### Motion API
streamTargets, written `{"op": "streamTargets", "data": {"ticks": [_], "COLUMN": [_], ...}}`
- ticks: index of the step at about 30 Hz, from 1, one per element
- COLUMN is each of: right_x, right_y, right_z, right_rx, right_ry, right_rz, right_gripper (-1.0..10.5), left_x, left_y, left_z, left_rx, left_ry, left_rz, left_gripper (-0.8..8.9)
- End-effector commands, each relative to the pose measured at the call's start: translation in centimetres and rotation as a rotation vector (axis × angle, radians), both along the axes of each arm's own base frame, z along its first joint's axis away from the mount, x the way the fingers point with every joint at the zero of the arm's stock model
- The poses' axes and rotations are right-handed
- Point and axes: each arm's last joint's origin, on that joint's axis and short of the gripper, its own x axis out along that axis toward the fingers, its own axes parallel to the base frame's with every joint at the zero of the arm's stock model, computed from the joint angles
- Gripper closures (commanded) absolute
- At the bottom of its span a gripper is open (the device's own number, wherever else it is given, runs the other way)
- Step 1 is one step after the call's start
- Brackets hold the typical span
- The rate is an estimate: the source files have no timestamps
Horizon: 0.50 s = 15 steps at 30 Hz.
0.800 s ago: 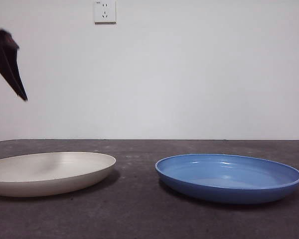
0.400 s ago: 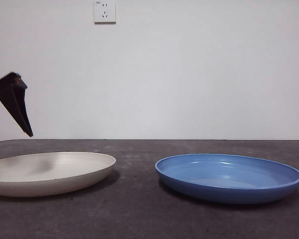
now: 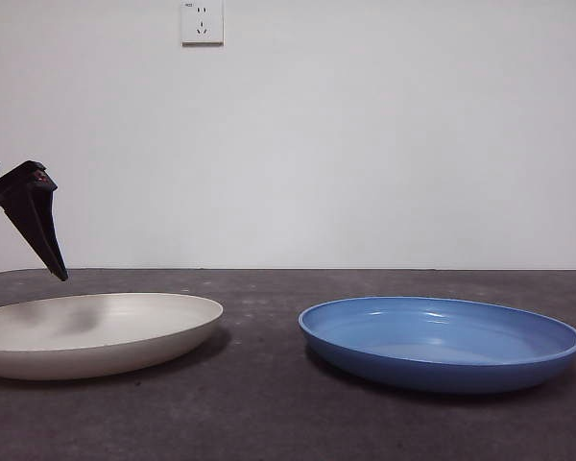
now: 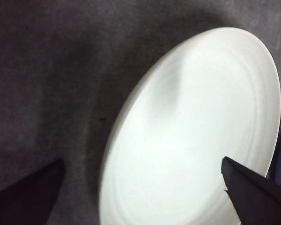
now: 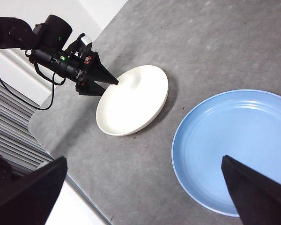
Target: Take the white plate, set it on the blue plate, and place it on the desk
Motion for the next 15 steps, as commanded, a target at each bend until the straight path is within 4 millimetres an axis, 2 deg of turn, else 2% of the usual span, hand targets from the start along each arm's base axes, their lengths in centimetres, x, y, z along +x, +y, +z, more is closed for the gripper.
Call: {"op": "streamTargets", "data": {"ticks": [1,5,8,15], "right_x": [-0.01,-0.01,-0.01,-0.01], "right_y": [0.04,0.04,0.04,0.04], "right_z": [0.52,0.52,0.52,0.52], "right_rx": [0.011,0.011,0.011,0.012], "right_ry": [-0.012,-0.012,-0.012,-0.009], "right_rz": [0.002,0.002,0.002,0.001], "right_gripper": [3.6,3.6,3.6,3.6], "left_x": [0.57,0.58,0.6,0.72], "left_y": [0.09,0.09,0.1,0.14], "left_z": [-0.17,-0.21,-0.3,-0.99], "left_rx": [-0.001,0.0,0.005,0.014], "left_ry": [-0.012,-0.011,-0.008,0.019], "left_rz": [-0.012,-0.012,-0.011,-0.009], "left_gripper": [2.08,3.9,4.74,5.12]}}
